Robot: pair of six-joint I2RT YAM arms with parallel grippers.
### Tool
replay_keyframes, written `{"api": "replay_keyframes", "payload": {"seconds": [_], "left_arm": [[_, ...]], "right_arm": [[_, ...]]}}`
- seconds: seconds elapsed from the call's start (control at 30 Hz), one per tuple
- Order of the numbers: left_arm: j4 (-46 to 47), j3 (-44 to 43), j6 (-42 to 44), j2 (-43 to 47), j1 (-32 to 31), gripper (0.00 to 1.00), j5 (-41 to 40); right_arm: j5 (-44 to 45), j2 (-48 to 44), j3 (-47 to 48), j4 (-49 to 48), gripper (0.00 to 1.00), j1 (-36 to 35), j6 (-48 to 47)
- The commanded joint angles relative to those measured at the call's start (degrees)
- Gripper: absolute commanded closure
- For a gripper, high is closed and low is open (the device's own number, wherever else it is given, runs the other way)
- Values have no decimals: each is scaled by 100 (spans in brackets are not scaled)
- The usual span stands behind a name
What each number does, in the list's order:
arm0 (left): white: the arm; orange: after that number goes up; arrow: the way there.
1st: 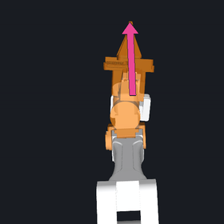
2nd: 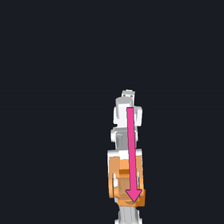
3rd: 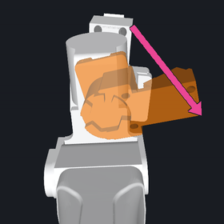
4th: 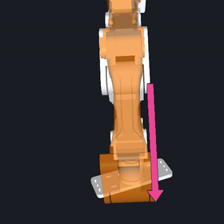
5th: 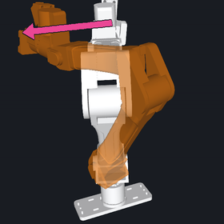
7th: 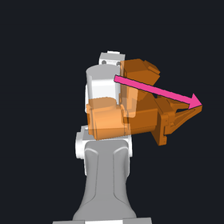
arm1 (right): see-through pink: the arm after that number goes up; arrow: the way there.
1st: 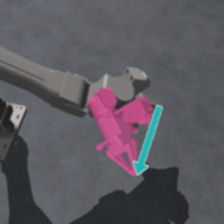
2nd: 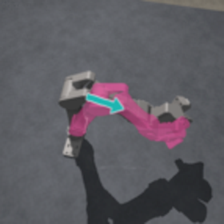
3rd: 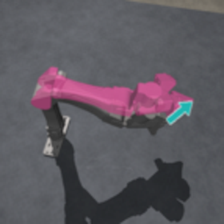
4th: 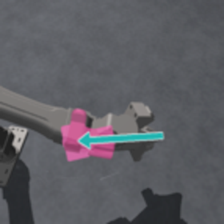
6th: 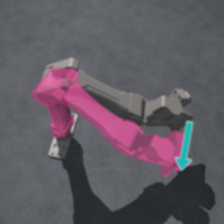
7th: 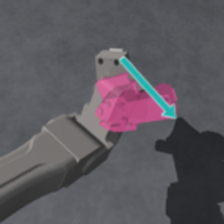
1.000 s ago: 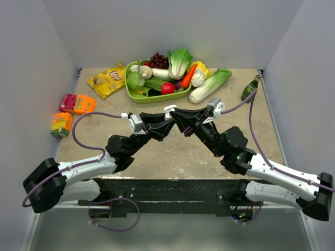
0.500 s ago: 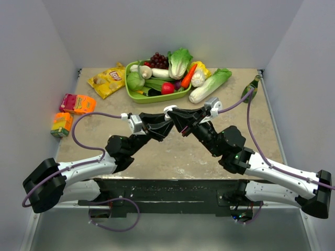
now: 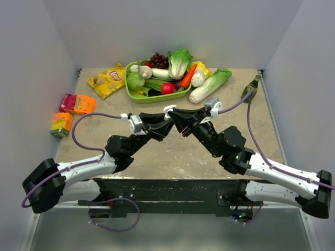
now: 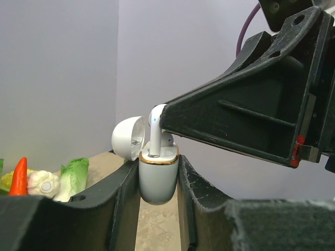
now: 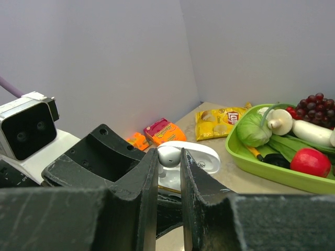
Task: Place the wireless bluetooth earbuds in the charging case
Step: Place the earbud in the charging case.
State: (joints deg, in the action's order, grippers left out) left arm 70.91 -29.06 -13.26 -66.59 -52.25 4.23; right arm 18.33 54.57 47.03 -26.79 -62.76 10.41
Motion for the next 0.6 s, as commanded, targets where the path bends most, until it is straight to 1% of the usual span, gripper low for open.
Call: {"api": "replay_keyframes", "payload": {"seconds": [0.0,0.57], "left_arm": [[1082,-214,165,269,-5,100,-63],[1100,-205,139,243,-13,100,8]], "right_arm": [[83,-60,-62,481,100,-69,-110],[13,45,8,578,100,-61,-101]]}}
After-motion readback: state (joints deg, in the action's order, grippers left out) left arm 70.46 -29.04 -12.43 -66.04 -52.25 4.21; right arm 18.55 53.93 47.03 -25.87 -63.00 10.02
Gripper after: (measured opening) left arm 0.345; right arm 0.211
